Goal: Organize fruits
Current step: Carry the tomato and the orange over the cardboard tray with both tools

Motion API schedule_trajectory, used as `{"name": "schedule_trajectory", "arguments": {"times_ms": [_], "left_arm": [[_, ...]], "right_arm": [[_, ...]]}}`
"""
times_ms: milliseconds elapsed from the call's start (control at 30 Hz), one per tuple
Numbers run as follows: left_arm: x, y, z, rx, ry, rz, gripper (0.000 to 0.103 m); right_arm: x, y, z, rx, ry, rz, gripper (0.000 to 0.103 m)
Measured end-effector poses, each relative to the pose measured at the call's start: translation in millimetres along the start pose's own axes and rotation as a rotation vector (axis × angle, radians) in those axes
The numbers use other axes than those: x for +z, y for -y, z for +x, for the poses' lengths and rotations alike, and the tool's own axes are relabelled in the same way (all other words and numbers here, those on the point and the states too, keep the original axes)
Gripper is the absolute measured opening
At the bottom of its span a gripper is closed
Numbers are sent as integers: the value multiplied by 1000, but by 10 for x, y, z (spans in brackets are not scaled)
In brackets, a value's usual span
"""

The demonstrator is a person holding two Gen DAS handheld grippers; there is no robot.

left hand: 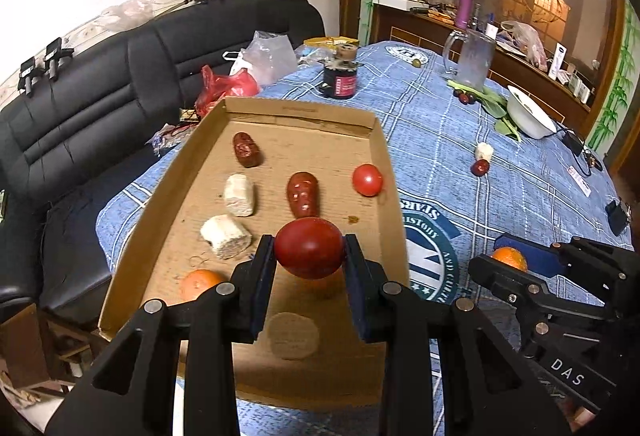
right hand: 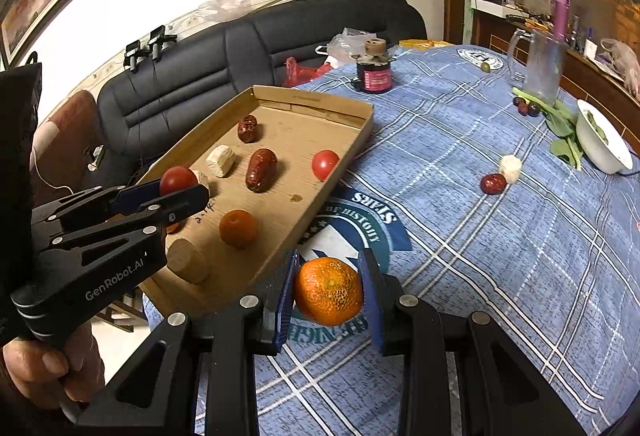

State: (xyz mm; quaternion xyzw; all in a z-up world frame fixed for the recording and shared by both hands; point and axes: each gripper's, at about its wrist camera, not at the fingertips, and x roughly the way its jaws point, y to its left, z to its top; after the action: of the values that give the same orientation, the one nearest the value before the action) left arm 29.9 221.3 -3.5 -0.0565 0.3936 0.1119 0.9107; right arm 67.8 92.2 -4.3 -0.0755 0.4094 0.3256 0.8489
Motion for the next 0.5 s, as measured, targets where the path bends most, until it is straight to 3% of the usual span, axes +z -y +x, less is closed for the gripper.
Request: {"name": "schedule_trajectory", "arguments": {"times_ms": [500], "left_arm": [[84, -442, 151, -12, -42, -79, 31]], "right_arm": [[354, -126, 312, 59, -14, -12, 31]]}}
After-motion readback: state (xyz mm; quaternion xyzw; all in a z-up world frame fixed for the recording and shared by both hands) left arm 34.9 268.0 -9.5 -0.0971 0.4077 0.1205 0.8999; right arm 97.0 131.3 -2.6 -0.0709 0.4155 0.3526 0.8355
